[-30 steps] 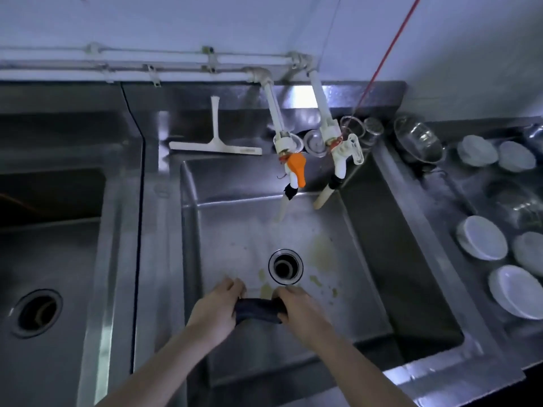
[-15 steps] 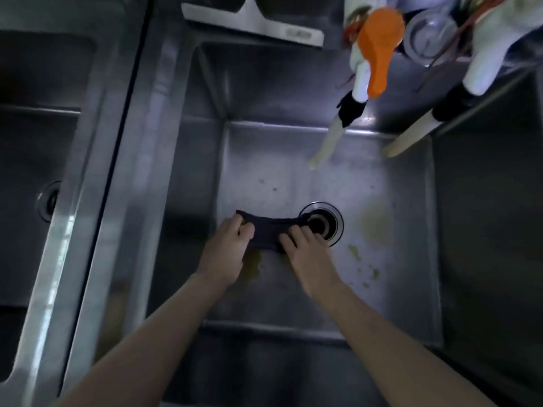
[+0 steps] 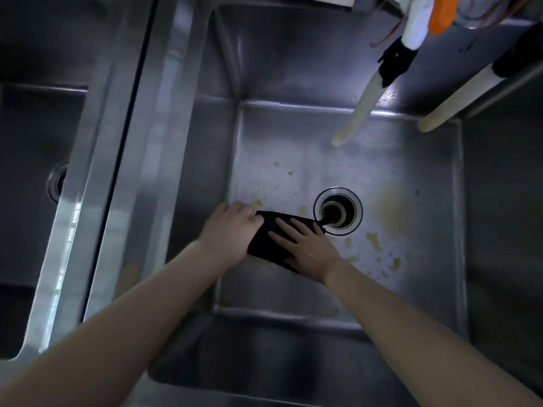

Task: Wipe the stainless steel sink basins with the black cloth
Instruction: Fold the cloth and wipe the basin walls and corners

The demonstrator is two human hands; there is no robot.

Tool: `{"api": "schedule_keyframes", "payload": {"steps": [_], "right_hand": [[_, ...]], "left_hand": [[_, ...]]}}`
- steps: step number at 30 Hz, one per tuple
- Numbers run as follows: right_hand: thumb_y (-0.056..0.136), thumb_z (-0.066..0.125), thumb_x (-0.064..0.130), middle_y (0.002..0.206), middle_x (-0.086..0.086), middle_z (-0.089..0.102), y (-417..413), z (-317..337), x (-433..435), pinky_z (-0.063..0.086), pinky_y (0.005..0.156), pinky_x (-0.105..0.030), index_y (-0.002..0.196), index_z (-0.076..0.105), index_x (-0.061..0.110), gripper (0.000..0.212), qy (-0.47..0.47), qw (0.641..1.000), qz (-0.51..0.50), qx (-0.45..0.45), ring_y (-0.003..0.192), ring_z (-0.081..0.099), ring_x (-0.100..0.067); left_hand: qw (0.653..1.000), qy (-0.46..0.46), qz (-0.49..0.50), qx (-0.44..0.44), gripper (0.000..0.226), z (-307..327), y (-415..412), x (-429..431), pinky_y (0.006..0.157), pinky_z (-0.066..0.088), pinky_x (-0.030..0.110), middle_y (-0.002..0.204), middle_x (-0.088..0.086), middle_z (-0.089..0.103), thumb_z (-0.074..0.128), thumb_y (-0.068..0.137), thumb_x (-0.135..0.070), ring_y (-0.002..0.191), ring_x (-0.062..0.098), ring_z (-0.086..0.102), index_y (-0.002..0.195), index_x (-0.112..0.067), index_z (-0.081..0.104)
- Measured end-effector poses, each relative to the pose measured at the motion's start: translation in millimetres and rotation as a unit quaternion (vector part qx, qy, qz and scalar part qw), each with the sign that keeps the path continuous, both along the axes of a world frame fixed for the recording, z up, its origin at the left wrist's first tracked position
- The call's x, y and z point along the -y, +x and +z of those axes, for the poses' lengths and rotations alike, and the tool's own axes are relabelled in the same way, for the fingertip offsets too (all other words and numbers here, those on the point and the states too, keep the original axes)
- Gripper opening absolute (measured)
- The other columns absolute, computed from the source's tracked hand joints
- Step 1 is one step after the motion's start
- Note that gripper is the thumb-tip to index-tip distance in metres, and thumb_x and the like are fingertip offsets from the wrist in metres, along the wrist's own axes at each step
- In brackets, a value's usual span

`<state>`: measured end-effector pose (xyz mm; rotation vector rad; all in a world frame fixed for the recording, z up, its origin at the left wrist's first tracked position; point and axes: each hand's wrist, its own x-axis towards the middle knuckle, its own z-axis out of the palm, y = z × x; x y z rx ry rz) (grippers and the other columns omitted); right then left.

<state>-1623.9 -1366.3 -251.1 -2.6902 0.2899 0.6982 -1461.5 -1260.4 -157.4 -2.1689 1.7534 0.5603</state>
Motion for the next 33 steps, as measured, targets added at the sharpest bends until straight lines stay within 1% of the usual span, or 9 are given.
{"api": "schedule_keyframes", "payload": {"steps": [4, 6, 9, 13, 17, 20, 24, 26, 33], "right_hand": [[0.099, 0.039, 0.037, 0.160, 0.004, -0.011, -10.8, -1.9, -28.5, 0.021, 0.111, -0.052, 0.151, 0.002, 0.036, 0.064, 0.004, 1.000, -0.021, -0.020, 0.146, 0.002, -0.027], [0.099, 0.040, 0.034, 0.160, 0.004, -0.014, -23.5, -3.5, -44.8, 0.023, 0.109, -0.053, 0.150, 0.002, 0.038, 0.064, 0.009, 0.999, 0.019, -0.035, 0.146, 0.002, -0.029], [0.099, 0.044, 0.026, 0.158, 0.004, -0.021, -42.7, -4.3, -70.5, 0.017, 0.112, -0.059, 0.150, 0.002, 0.040, 0.068, 0.038, 0.992, 0.096, -0.071, 0.146, -0.007, -0.031], [0.098, 0.045, 0.035, 0.147, 0.007, -0.037, -45.4, -9.7, -83.6, 0.005, 0.111, -0.063, 0.148, -0.004, 0.044, 0.071, 0.032, 0.989, 0.122, -0.075, 0.144, -0.019, -0.029], [0.096, 0.049, 0.033, 0.150, 0.007, -0.030, -23.0, -21.5, -82.8, 0.009, 0.112, -0.062, 0.148, 0.001, 0.044, 0.072, 0.026, 0.996, 0.077, -0.033, 0.145, -0.012, -0.028], [0.093, 0.052, 0.034, 0.157, 0.004, -0.015, 12.1, -26.2, -68.0, 0.019, 0.109, -0.063, 0.149, 0.012, 0.041, 0.069, 0.014, 0.999, -0.031, 0.016, 0.146, 0.002, -0.031], [0.096, 0.041, 0.038, 0.160, -0.001, -0.012, 79.5, -26.4, -16.0, 0.013, 0.112, -0.059, 0.150, 0.005, 0.039, 0.065, -0.015, 0.983, -0.181, 0.013, 0.146, -0.004, -0.030], [0.097, 0.038, 0.038, 0.160, 0.000, -0.013, 111.5, -28.0, 12.5, 0.011, 0.112, -0.059, 0.150, 0.004, 0.039, 0.063, -0.005, 0.974, -0.227, 0.011, 0.146, -0.005, -0.030], [0.097, 0.040, 0.037, 0.160, 0.002, -0.010, 128.4, -32.5, 14.6, 0.014, 0.112, -0.059, 0.149, 0.003, 0.041, 0.065, -0.030, 0.980, -0.197, 0.023, 0.146, -0.001, -0.030]], "left_hand": [[0.997, 0.006, -0.057, 0.050, 0.031, 20.8, 19.4, 0.0, 0.103, 0.030, 0.042, 0.120, 0.011, 0.051, 0.051, 0.084, -0.013, 0.119, 0.030, 0.042, 0.115, -0.012, 0.054], [0.992, -0.045, -0.104, 0.062, 0.027, 28.8, 25.9, -3.8, 0.100, 0.036, 0.046, 0.106, 0.015, 0.059, 0.061, 0.074, -0.009, 0.108, 0.034, 0.052, 0.101, -0.009, 0.062], [0.984, -0.070, -0.143, 0.083, 0.032, 45.4, 33.4, -8.0, 0.090, 0.047, 0.051, 0.081, 0.015, 0.063, 0.075, 0.051, -0.006, 0.084, 0.034, 0.061, 0.082, -0.010, 0.066], [0.976, -0.108, -0.170, 0.083, 0.033, 54.6, 40.8, -10.5, 0.089, 0.047, 0.057, 0.078, 0.016, 0.063, 0.075, 0.051, -0.005, 0.080, 0.035, 0.062, 0.083, -0.008, 0.066], [0.974, -0.122, -0.171, 0.087, 0.025, 49.4, 47.1, -6.6, 0.099, 0.040, 0.059, 0.085, 0.017, 0.062, 0.070, 0.063, -0.007, 0.089, 0.035, 0.060, 0.087, -0.008, 0.064], [0.967, -0.163, -0.176, 0.083, 0.021, 49.8, 56.6, 2.9, 0.104, 0.034, 0.059, 0.086, 0.018, 0.062, 0.063, 0.070, -0.007, 0.094, 0.036, 0.059, 0.091, -0.007, 0.064], [0.962, -0.194, -0.154, 0.117, 0.027, 56.0, 76.1, 19.7, 0.106, 0.030, 0.058, 0.083, 0.019, 0.061, 0.045, 0.073, -0.013, 0.092, 0.038, 0.059, 0.090, -0.005, 0.065], [0.964, -0.194, -0.130, 0.125, 0.025, 54.8, 79.6, 23.3, 0.107, 0.030, 0.056, 0.084, 0.019, 0.063, 0.054, 0.072, -0.013, 0.093, 0.038, 0.059, 0.093, -0.006, 0.065], [0.965, -0.204, -0.116, 0.114, 0.019, 54.9, 75.9, 23.1, 0.086, 0.041, 0.043, 0.083, 0.015, 0.063, 0.060, 0.073, -0.015, 0.085, 0.035, 0.058, 0.090, -0.008, 0.063]]}}
